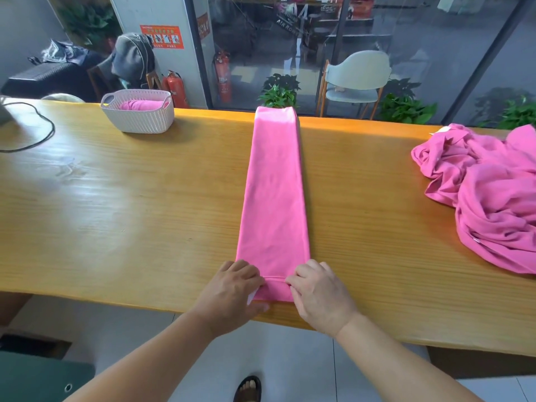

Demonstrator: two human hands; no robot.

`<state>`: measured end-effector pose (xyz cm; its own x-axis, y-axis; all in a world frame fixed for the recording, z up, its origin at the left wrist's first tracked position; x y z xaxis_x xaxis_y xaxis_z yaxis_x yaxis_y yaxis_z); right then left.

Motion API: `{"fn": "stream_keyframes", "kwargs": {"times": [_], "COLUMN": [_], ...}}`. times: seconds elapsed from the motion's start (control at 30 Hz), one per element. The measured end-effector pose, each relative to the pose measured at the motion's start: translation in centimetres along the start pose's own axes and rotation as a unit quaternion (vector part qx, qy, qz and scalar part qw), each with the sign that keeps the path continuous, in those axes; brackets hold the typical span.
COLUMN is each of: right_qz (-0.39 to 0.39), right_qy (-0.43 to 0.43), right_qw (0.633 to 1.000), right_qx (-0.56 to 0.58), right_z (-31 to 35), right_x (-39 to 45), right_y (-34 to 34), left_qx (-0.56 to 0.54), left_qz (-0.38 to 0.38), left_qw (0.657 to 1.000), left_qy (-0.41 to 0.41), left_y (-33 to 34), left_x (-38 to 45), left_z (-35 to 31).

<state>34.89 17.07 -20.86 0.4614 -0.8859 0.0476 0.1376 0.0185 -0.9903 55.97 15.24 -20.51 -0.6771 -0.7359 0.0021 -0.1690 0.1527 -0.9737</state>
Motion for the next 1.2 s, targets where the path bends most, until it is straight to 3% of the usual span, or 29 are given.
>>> {"fn": "stream_keyframes", "kwargs": {"times": [0.17, 0.27, 0.4, 0.5, 0.6, 0.73, 0.87, 1.03, 1.2], "right_qz": [0.022, 0.032, 0.085, 0.179, 0.22, 0.175, 0.139, 0.095, 0.055], "right_qy": [0.002, 0.009, 0.039, 0.082, 0.147, 0.226, 0.239, 0.111, 0.064], "right_qw": [1.0, 0.999, 0.995, 0.975, 0.943, 0.907, 0.917, 0.976, 0.994], "right_qx": [-0.008, -0.009, 0.016, 0.1, 0.203, 0.309, 0.288, 0.16, 0.065], "right_z": [-0.1, -0.1, -0.6, -1.1, -1.9, -3.0, -3.1, -1.5, 0.0], "right_x": [-0.8, -0.7, 0.2, 0.9, 1.8, 2.6, 3.4, 4.0, 2.6], "right_y": [-0.7, -0.9, -1.4, -2.0, -2.2, -2.3, -1.7, -1.2, -0.3], "left_qx": [0.048, 0.05, -0.044, -0.148, -0.186, -0.247, -0.246, -0.061, -0.013], "left_qz": [-0.036, -0.017, 0.026, 0.069, 0.077, 0.058, 0.019, 0.005, 0.008], "left_qw": [0.998, 0.999, 0.997, 0.978, 0.965, 0.944, 0.944, 0.994, 0.998], "left_qy": [0.022, 0.001, -0.054, -0.131, -0.167, -0.212, -0.221, -0.092, -0.056], "left_y": [-0.1, -0.4, -1.1, -1.6, -1.5, -0.8, -0.2, 0.4, 0.7], "left_x": [-0.2, 0.1, 1.3, 1.9, 2.2, 2.7, 3.6, 4.0, 2.7], "left_z": [0.5, 0.4, 0.9, 1.2, 1.3, 1.8, 2.2, 1.5, 0.7]}}
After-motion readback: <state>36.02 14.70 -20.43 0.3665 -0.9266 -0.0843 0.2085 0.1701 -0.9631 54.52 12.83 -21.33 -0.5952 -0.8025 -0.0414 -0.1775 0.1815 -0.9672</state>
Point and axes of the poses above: each hand's wrist, its own x-axis towards the middle knuckle, its own y-axis out of the palm, z = x × y, the point moved 1 cm from there along x, towards the middle knuckle, and after that the axes turned 10 degrees about z, right-handed, at the moved point
